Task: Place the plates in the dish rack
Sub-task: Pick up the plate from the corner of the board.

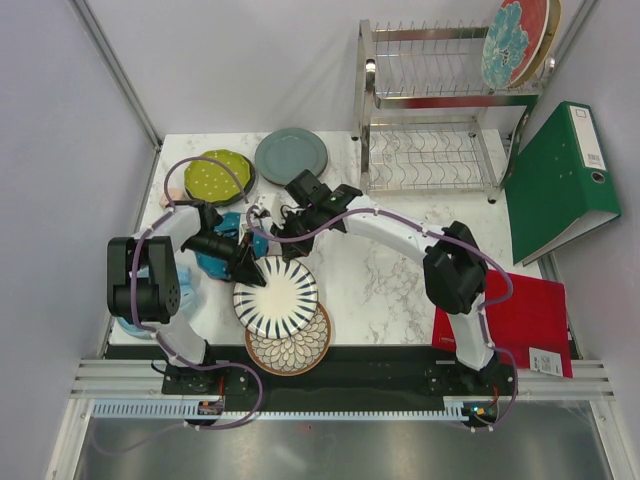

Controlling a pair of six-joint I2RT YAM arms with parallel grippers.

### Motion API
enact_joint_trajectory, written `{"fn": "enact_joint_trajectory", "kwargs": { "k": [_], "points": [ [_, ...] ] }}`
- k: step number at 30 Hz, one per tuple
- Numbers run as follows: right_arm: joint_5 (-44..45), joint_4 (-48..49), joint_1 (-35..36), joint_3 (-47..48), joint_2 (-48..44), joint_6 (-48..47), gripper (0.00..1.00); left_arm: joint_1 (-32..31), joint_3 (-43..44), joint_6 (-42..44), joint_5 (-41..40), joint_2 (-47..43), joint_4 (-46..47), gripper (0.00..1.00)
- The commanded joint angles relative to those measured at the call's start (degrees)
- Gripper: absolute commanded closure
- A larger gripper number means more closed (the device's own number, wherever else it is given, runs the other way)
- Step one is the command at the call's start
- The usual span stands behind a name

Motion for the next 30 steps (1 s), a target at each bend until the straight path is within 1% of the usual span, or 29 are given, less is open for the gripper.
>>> {"fn": "enact_joint_trajectory", "kwargs": {
  "k": [1,2,5,6,8,9,10,11,12,14,15,18,24,30],
  "points": [
    [-3.0,4.5,0.8,1.4,-6.2,2.1,1.0,-0.5,2.4,-2.3,2.7,1.8,1.9,0.57],
    [-3.1,4.7,1.0,1.0,-6.6,2.1,1.0,-0.6,2.5,-2.5,2.9,1.8,2.1,0.58],
    [-3.2,4.9,1.1,0.0,-7.2,2.3,1.0,-0.5,2.5,-2.7,3.1,1.8,1.9,0.66],
    [-3.3,4.9,1.0,-0.2,-7.3,2.3,1.0,-0.5,2.4,-2.7,3.1,1.9,1.9,0.75],
    [-2.8,4.9,1.0,-0.7,-7.5,2.3,1.0,-0.6,2.5,-2.5,3.2,2.1,1.4,0.85],
    [-2.8,4.9,1.0,-1.4,-7.5,2.2,1.0,-0.5,3.0,-2.3,3.2,2.3,0.8,0.93],
    [-2.8,4.9,1.0,-1.8,-7.4,2.2,0.98,-0.6,3.3,-1.4,3.3,2.5,-0.4,0.96],
    [-2.5,4.0,0.8,-1.8,-6.9,2.5,0.79,-0.5,3.5,-1.0,3.3,2.5,-1.2,0.97],
    [-2.6,3.6,0.6,-2.2,-6.6,3.1,0.69,-0.5,3.8,-0.7,3.3,2.3,-1.5,0.98],
    [-6.1,2.9,-1.4,-3.2,-6.0,3.9,0.53,-0.6,4.1,-0.7,3.3,1.3,-1.5,0.98],
    [-9.2,2.7,-1.9,-4.1,-5.7,4.4,0.51,-0.5,4.3,-0.7,3.3,1.0,-1.4,0.98],
    [-13.4,0.2,-3.2,-4.2,-3.8,3.6,0.5,-0.6,5.5,-1.3,3.6,0.6,-1.4,0.98],
    [-17.5,-1.1,-3.4,-2.9,-0.6,3.4,0.48,-0.6,7.0,-2.0,4.8,1.1,-1.2,0.98],
    [-21.2,-1.3,-3.4,-2.2,1.8,4.6,0.49,-0.5,7.5,-3.6,6.2,1.1,0.0,0.98]
  ]
}}
